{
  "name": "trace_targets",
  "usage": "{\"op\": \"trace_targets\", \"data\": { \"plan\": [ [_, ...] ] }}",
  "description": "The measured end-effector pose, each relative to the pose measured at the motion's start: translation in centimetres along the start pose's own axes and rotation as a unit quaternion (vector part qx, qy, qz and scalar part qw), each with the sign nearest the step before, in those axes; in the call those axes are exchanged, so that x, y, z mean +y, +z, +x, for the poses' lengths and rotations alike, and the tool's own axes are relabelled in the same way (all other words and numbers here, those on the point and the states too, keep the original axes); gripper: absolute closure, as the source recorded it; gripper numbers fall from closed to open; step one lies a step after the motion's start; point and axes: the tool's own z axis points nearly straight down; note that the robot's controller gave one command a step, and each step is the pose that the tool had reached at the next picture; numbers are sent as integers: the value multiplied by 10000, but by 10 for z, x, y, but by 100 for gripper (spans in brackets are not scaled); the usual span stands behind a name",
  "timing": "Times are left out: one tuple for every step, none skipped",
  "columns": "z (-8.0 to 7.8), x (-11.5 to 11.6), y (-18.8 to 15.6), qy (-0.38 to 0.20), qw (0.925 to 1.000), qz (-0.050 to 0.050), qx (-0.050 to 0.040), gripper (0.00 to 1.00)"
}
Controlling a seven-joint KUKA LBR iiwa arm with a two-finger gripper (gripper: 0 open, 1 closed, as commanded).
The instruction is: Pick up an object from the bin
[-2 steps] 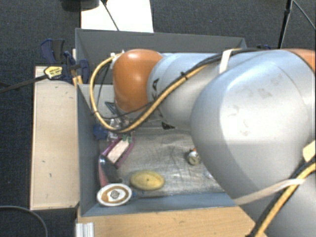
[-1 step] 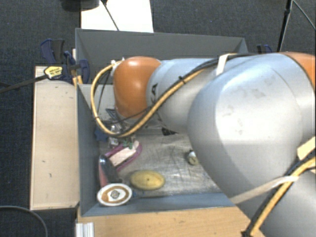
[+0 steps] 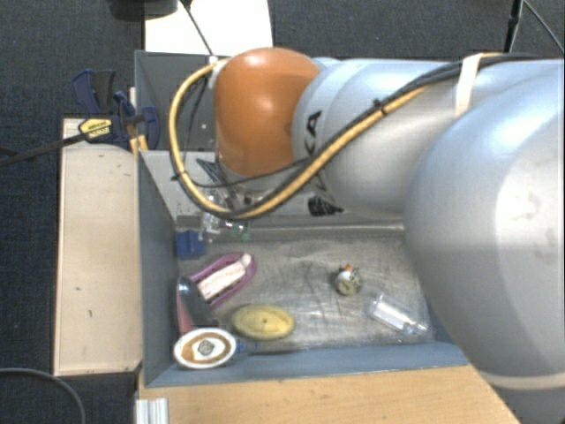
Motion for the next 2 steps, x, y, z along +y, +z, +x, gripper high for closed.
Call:
{"op": "trace_targets", "data": {
  "plan": [
    [1, -1, 5, -10, 10000, 25, 30, 0],
    [43, -14, 69, -192, 9998, -38, -100, 0]
  ]
}}
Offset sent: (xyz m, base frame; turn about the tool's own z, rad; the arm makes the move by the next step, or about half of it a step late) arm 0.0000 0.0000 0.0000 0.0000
